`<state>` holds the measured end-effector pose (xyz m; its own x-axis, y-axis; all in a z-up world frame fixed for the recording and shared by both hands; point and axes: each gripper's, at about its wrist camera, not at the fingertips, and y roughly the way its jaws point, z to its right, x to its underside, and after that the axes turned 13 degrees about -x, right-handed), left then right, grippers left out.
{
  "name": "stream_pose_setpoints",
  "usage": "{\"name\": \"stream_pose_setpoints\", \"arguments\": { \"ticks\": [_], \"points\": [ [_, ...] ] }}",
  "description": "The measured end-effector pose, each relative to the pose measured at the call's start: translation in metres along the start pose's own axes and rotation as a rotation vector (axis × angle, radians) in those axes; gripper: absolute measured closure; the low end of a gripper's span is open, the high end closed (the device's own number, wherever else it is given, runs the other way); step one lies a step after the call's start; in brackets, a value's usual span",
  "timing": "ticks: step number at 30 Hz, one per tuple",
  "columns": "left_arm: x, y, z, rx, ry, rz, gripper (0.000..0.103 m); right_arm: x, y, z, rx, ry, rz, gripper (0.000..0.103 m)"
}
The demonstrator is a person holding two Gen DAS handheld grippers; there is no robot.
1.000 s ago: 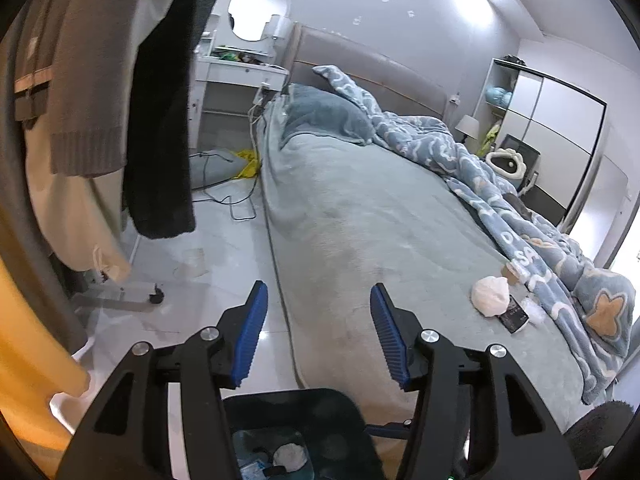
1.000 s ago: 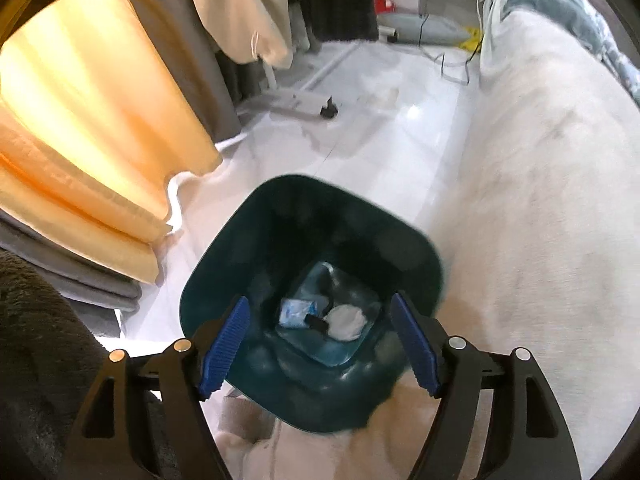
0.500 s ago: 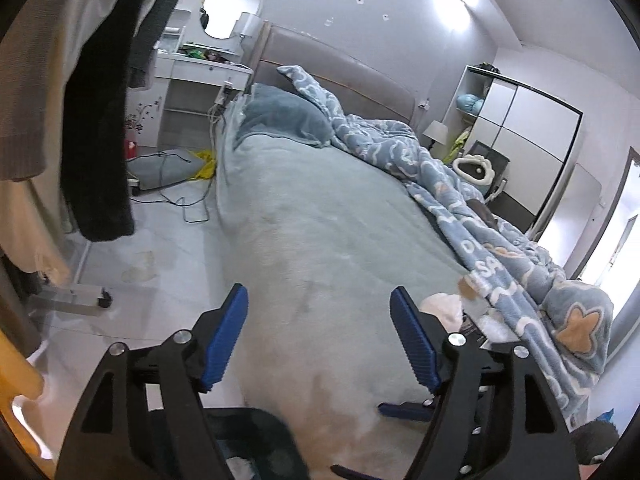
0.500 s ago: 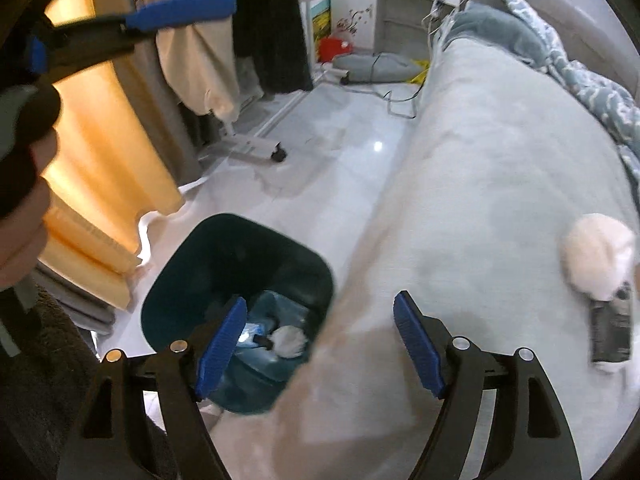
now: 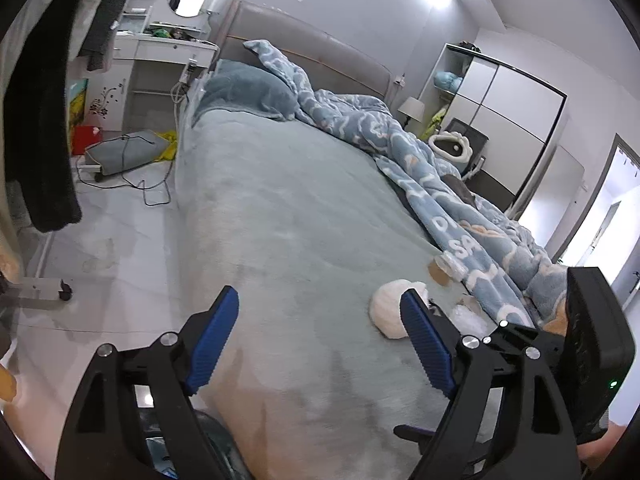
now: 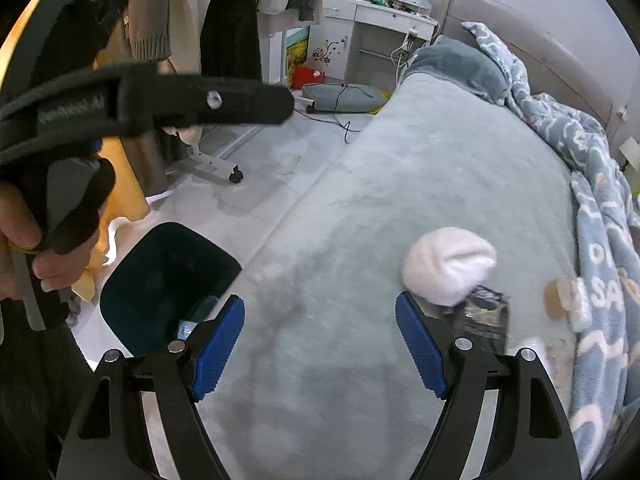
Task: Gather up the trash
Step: 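Move both grippers back over the bed toward the tissue ball and bubble wrap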
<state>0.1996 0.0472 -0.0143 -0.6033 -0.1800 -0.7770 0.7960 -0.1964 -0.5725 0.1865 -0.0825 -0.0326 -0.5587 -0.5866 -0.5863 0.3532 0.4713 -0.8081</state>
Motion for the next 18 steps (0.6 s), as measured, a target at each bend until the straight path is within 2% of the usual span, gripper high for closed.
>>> {"name": "stream_pose_setpoints", "arguments": {
  "ticks": [7, 12, 18],
  "points": [
    [0.003, 0.019, 0.023, 0.053, 0.002, -0.046, 0.018, 0.013, -0.02, 0.026, 0.046, -0.044, 0.018, 0.024],
    [0.004, 0.029, 0.04, 0.051, 0.005, -0.045, 0.018, 0.024, -0.03, 0.047, 0.082, -0.033, 0.023, 0.024],
    [0.006, 0.048, 0.055, 0.065, -0.005, -0.086, 0.018, 0.036, -0.043, 0.081, 0.12, 0.0, 0.033, 0.024]
  ]
}}
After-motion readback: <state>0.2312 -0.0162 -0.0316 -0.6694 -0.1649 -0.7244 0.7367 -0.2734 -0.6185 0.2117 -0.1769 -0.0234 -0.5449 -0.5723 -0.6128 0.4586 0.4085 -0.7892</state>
